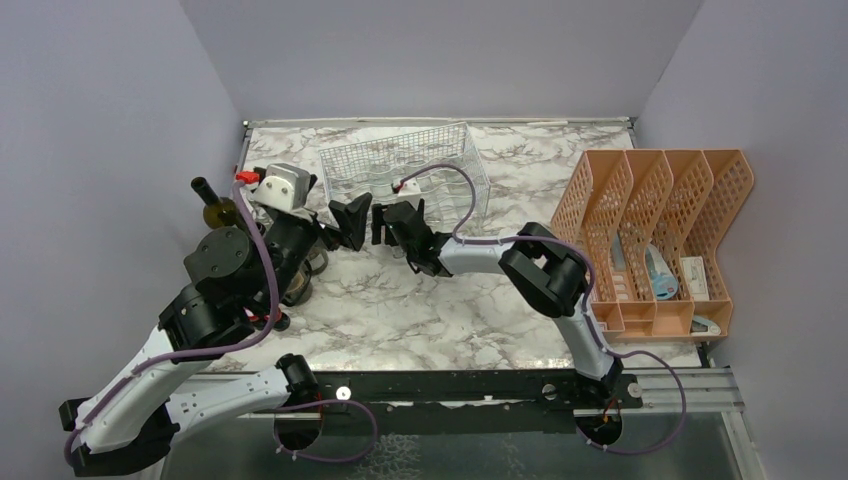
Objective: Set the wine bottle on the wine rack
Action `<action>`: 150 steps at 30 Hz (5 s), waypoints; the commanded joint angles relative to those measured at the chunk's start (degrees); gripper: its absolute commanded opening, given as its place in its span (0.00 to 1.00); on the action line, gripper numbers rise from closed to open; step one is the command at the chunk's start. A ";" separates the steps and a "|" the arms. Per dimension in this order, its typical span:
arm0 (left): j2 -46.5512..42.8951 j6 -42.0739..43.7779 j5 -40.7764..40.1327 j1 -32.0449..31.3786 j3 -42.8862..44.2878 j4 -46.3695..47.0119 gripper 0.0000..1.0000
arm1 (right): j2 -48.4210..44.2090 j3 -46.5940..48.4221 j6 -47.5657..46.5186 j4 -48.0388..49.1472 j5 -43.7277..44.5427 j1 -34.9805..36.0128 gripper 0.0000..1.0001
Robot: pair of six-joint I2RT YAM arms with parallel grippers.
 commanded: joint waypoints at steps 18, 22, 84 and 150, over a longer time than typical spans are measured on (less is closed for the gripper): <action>-0.16 9.38 -6.04 -0.20 11.19 -2.19 0.99 | -17.87 -6.28 -11.43 -1.01 -22.09 0.19 0.85; -0.23 11.12 -7.45 -0.20 13.12 -2.18 0.99 | -17.99 -1.39 -17.57 -1.24 -36.27 0.92 0.83; -3.18 7.92 -11.36 -0.18 11.57 -5.43 0.99 | -11.93 18.41 -28.25 -2.25 -29.30 10.06 0.09; 11.30 -9.88 59.95 -0.18 -46.49 53.62 0.99 | -84.33 -29.14 -18.44 -20.16 -25.54 9.97 0.01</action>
